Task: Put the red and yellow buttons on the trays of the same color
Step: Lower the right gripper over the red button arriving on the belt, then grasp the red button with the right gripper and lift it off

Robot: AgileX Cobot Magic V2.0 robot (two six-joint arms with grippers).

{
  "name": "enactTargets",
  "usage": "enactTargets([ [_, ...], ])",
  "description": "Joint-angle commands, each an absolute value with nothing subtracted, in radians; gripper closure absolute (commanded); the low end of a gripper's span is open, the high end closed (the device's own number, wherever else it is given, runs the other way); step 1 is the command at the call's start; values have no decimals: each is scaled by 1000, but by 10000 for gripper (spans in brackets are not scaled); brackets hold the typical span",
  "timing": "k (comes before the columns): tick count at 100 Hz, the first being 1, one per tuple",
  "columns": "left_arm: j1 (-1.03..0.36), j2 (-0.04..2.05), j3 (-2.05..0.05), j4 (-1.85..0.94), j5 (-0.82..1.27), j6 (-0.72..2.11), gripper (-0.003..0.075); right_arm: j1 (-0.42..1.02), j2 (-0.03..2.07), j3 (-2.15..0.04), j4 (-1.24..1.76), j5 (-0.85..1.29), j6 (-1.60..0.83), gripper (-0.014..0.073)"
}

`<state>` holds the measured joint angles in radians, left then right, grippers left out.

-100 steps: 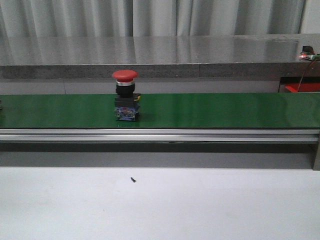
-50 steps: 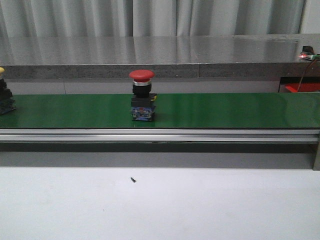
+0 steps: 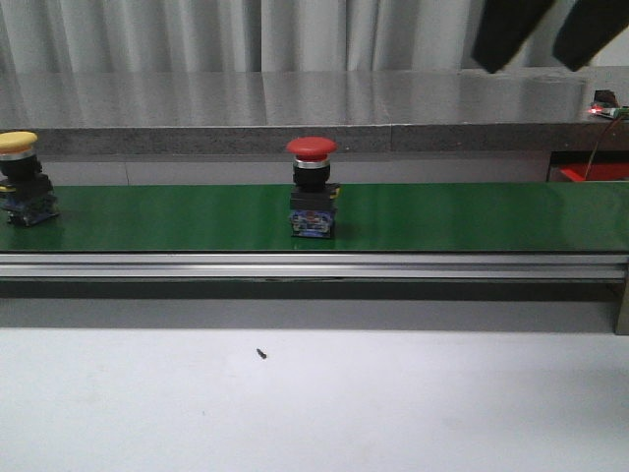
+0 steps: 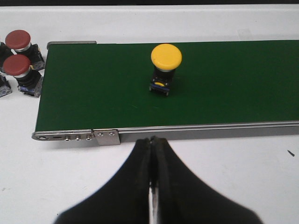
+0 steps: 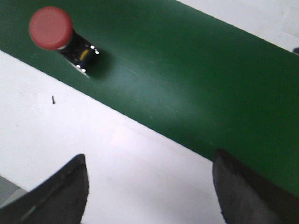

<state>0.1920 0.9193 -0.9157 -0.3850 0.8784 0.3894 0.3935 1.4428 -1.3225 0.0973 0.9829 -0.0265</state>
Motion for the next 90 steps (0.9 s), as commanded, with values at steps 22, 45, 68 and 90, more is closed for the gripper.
enactTargets([
  [22,185,906,-939,-418,817,386,740,487,1642,-1586,107,1066,-37,18],
  [45,185,906,-939,-418,817,386,740,495,1782,-1728,106,1158,-37,18],
  [68,185,906,-939,-420,817,386,740,495,1875,-1781,106,1181,-37,18],
  [90,185,906,-939,-420,817,386,740,492,1940,-1787,79,1146,-37,18],
])
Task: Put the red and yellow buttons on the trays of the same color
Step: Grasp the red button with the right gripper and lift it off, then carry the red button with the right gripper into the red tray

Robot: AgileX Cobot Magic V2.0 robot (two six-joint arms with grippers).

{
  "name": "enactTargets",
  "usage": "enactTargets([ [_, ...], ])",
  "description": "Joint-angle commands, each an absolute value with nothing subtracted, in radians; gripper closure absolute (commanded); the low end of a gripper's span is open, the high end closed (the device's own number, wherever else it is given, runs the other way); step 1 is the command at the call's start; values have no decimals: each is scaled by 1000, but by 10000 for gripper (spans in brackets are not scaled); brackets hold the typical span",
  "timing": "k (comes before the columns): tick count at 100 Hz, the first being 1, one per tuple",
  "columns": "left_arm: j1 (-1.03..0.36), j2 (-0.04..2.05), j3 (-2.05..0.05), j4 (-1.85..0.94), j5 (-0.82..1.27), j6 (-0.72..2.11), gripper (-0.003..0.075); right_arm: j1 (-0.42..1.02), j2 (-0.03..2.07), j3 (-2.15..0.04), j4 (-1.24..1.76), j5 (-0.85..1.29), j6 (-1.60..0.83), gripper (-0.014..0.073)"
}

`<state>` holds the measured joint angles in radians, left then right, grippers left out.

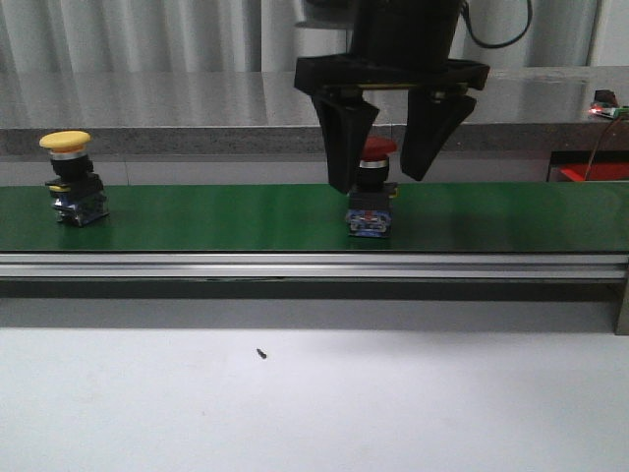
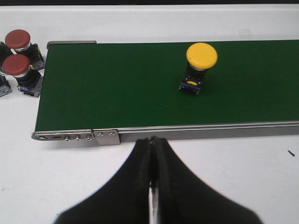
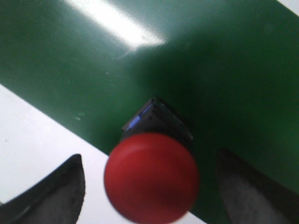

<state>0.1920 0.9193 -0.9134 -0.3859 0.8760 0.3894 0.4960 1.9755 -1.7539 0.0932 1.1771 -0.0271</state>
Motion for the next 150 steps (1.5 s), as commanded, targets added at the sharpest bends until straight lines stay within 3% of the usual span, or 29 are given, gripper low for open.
enactTargets([
  [1,185,906,-939,-420,817,386,740,492,1944,-1787,77,1146,-37,18],
  [24,185,906,-939,-420,817,386,740,487,1986,-1788,41,1145,-37,43],
  [41,185,906,-939,-420,817,386,740,487,1991,-1788,41,1146,-37,274],
  [48,185,906,-939,-420,817,386,740,484,1991,-1788,40,1147,-37,325],
  [81,185,906,-939,-421,817,386,740,383,1897,-1792,39,1167,-37,322],
  [150,185,906,-939,-422,817,386,740,-228,1792,-1792,53,1214,-37,322],
])
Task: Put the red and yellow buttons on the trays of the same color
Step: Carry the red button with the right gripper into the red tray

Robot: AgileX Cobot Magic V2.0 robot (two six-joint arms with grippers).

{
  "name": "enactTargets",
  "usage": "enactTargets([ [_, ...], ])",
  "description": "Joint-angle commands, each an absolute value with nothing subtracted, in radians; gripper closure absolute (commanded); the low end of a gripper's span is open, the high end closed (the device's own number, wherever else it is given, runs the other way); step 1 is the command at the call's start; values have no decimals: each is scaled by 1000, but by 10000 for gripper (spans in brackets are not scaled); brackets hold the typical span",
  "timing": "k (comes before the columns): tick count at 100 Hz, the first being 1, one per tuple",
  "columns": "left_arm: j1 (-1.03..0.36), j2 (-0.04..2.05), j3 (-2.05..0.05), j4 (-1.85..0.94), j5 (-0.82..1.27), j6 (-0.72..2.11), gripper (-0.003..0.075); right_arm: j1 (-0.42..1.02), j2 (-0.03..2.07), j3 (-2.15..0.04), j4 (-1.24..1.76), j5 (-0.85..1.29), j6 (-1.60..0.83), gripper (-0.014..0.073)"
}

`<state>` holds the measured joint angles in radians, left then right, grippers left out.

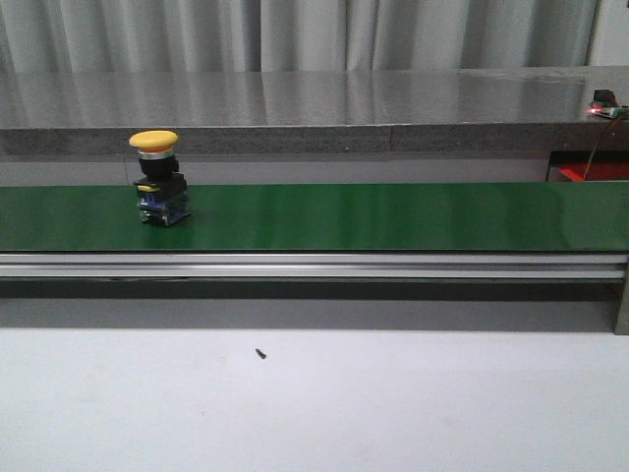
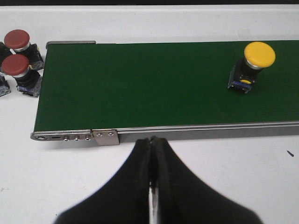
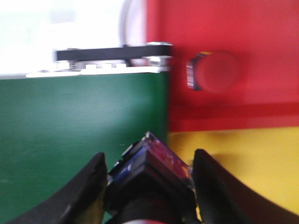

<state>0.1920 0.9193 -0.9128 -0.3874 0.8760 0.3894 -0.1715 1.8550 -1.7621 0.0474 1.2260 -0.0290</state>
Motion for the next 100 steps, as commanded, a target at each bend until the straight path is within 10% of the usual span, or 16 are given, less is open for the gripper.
enactTargets([
  [1,185,906,-939,-422,817,386,740,-233,1792,-1792,53,1214,-36,322],
  [100,185,906,-939,-422,810,386,740,-432,2063,-1814,67,958,9,322],
])
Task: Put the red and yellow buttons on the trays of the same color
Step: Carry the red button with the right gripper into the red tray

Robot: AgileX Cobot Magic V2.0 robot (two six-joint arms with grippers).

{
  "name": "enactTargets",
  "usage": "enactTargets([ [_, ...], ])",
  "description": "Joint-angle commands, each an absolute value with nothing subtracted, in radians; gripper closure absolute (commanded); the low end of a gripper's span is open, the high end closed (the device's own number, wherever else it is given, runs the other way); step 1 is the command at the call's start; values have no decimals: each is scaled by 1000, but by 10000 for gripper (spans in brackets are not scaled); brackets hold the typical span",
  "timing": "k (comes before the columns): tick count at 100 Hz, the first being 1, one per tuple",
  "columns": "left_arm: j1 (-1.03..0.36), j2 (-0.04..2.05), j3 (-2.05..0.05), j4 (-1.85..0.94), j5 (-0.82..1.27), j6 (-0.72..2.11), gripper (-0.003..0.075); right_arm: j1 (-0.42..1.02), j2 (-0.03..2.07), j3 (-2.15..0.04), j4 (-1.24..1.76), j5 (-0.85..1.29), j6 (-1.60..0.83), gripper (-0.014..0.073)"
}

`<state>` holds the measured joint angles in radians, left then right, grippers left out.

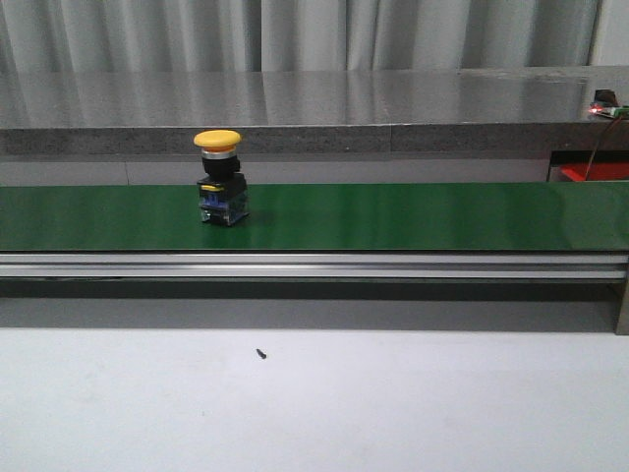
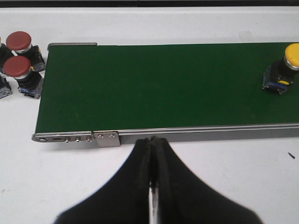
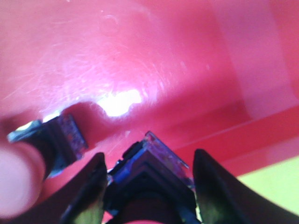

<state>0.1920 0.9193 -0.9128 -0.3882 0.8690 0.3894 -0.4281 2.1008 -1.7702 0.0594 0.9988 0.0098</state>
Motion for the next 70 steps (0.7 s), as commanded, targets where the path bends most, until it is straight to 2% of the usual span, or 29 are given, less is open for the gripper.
enactTargets([
  [1,185,906,-939,-422,810,386,740,-432,2069,-1816,71,958,9,322],
  [60,185,906,-939,-422,810,386,740,-431,2202,-1938,92,980,9,317],
  [65,185,906,-939,-422,810,386,740,-431,2202,-1942,92,979,9,291],
  [70,185,906,-939,-422,810,386,740,-431,2202,-1944,92,979,9,214],
])
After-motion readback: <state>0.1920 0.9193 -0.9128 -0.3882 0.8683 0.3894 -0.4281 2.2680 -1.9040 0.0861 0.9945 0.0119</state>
